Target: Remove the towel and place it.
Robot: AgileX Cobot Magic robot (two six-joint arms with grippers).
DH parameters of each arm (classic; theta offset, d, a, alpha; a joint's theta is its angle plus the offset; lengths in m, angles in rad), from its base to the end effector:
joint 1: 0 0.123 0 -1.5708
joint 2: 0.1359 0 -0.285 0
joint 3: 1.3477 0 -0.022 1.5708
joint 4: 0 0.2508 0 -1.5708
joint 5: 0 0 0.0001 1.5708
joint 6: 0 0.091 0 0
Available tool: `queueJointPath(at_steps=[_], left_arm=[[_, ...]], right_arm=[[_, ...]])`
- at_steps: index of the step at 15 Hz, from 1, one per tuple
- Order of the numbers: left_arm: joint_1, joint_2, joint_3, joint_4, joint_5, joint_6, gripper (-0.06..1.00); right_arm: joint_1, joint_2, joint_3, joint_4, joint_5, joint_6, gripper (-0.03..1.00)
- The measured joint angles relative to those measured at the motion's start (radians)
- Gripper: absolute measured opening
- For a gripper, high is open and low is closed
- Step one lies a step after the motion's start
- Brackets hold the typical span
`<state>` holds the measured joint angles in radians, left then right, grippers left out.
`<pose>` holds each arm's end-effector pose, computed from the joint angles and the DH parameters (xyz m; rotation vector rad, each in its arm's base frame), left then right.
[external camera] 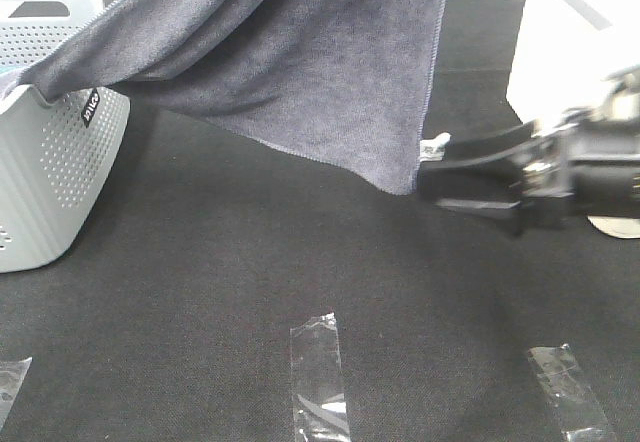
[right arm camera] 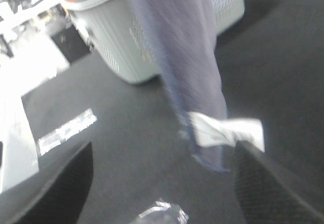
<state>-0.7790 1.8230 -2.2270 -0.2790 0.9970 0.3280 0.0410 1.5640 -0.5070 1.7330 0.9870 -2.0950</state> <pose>0.2676 -0.2938 0.4829 1.0924 1.7948 -0.6103 0.2318 0.0846 0.1769 -0.7571 1.9581 0.9798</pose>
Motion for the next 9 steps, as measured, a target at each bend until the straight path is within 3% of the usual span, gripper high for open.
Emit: queueJointPath(at_steps=[4, 7, 9], left_arm=[[0.0, 0.0, 0.0, 0.0, 0.0, 0.0, 0.0], [0.0, 0.0, 0.0, 0.0, 0.0, 0.0, 0.0], [0.0, 0.0, 0.0, -0.002, 0.0, 0.0, 0.0]], right_arm=[[0.014, 0.162, -0.096, 0.007, 0.009, -0.013, 0.72], [0.095, 0.191, -0.125, 0.008, 0.062, -0.015, 0.72], [0.15, 0.191, -0.125, 0.008, 0.052, -0.02, 0.64]])
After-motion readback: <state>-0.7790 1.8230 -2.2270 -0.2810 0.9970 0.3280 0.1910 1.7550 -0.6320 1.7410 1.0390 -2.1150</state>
